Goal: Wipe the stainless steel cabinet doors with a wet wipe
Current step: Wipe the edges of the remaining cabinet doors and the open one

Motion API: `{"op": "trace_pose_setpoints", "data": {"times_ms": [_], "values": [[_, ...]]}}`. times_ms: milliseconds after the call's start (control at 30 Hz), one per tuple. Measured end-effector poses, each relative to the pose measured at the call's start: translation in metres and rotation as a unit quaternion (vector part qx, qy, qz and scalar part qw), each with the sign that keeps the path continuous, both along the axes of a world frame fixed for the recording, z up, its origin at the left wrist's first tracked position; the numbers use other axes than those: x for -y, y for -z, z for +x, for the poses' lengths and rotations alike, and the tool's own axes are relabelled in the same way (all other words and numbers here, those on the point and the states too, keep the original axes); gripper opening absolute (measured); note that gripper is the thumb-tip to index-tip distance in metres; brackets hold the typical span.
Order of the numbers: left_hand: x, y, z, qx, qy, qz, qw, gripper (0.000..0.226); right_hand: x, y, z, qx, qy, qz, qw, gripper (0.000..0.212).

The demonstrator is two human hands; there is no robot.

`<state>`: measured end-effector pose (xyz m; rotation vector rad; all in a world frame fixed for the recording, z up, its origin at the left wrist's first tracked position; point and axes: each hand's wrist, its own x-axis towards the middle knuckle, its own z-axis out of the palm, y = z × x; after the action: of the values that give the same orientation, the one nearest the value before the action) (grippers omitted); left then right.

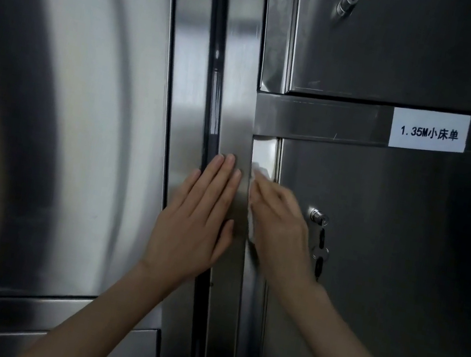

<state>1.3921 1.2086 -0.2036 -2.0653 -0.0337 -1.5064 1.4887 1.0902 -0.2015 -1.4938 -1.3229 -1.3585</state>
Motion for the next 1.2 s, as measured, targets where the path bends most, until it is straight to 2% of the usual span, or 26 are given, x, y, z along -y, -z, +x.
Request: {"op": "trace_pose_setpoints", "data": {"times_ms": [133,233,300,367,567,767,833,1033,1200], "values": [[-0.001,0.000,0.000,0.001,0.003,0.005,1.000,0.057,-0.012,-0.037,-0.003,-0.029,-0.003,0.075,0.997,0.030],[-0.002,0.000,0.000,0.001,0.006,0.008,1.000,0.056,-0.004,-0.006,-0.004,-0.005,0.018,0.032,0.999,0.037],[-0.001,0.000,0.000,0.001,0.005,0.008,1.000,0.056,0.011,0.013,0.000,0.022,0.009,-0.013,1.000,0.034],[0.000,-0.001,-0.001,0.001,0.005,0.009,1.000,0.056,0.023,0.009,0.002,0.043,0.005,-0.020,0.999,0.027],[-0.003,-0.001,-0.001,0.008,0.016,0.011,1.000,0.058,0.027,-0.038,-0.002,0.041,0.048,0.079,0.995,0.026],[-0.003,-0.001,0.000,0.015,0.027,0.013,0.999,0.056,0.026,-0.002,-0.009,0.035,0.074,-0.050,0.995,0.031],[-0.003,-0.001,0.000,0.015,0.027,0.012,0.999,0.057,0.026,-0.003,-0.010,0.026,0.071,-0.062,0.995,0.030],[-0.003,-0.001,0.001,0.008,0.030,0.006,1.000,0.058,0.015,-0.053,-0.011,0.024,0.169,-0.058,0.984,0.035],[-0.004,0.003,-0.001,0.013,0.027,0.004,1.000,0.057,0.030,0.026,-0.016,0.010,0.131,-0.112,0.985,0.039]]}}
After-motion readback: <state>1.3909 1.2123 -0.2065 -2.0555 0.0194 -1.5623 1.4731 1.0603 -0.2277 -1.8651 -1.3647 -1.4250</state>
